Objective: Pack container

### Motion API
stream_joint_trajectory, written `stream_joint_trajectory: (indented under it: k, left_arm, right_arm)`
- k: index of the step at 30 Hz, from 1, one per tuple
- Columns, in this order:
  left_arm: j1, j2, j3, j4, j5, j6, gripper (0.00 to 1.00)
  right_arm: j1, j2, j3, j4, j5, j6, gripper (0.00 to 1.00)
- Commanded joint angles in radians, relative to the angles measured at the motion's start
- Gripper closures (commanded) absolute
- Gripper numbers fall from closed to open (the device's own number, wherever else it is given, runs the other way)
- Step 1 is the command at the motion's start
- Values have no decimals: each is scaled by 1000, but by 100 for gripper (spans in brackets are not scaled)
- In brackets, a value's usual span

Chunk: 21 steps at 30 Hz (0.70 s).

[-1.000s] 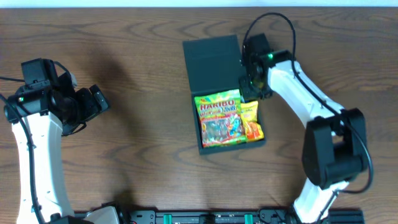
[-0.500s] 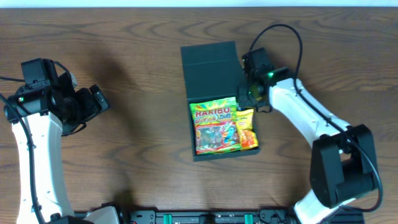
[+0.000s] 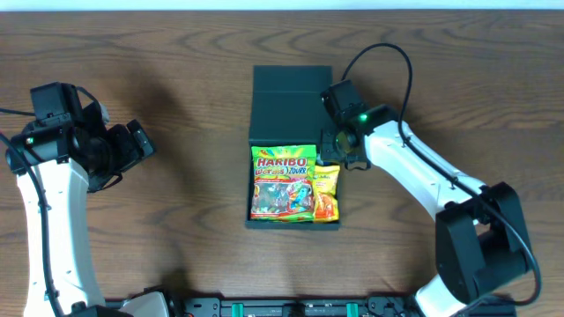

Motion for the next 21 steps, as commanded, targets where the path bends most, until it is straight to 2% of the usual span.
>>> stream_joint_trajectory:
  k: [1, 7, 21]
  left_arm:
    - [5, 5, -5, -1, -1, 7, 5]
    - [5, 5, -5, -1, -1, 7, 5]
    - [5, 5, -5, -1, -1, 7, 5]
  right_arm:
    - [26, -19, -35, -29, 14, 76, 98]
    - [31, -66, -68, 1, 14, 51, 99]
    - [4, -74, -126, 64, 30, -222, 98]
